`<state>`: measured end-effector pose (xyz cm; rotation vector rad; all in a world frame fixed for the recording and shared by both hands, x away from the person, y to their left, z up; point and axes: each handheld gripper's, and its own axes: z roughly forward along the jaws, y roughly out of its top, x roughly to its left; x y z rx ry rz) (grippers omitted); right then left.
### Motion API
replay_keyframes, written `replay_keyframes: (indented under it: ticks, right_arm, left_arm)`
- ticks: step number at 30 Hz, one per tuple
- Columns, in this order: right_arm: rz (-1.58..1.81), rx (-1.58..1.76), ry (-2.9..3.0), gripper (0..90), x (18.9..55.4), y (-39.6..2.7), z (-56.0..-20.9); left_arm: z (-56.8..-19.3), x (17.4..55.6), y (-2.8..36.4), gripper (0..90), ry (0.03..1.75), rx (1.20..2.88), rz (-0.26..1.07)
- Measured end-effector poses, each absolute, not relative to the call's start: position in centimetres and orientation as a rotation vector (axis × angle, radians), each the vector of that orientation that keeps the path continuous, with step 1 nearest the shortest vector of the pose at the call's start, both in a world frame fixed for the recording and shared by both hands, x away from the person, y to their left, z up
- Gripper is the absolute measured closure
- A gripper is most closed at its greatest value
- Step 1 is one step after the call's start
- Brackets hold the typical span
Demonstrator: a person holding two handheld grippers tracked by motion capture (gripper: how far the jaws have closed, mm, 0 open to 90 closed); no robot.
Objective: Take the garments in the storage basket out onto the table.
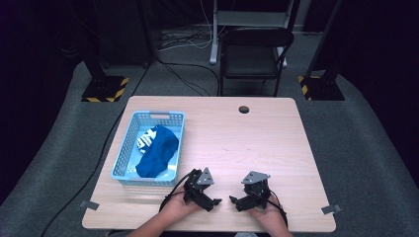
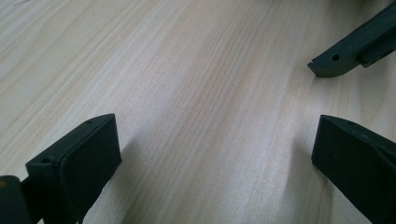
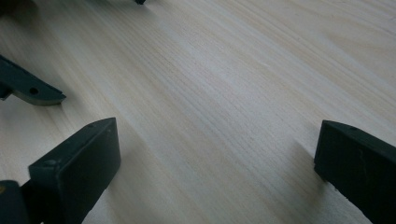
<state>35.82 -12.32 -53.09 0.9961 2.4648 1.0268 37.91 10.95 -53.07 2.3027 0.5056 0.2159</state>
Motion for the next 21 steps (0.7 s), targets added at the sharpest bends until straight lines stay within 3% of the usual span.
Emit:
replay_keyframes:
  ticks: [21]
  right_arm:
    - [1.025,1.003,2.460,0.0,35.80,-12.34,-53.09]
  left_arm:
    - [-53.06,37.98,10.96,0.3,0.501,2.305,0.215]
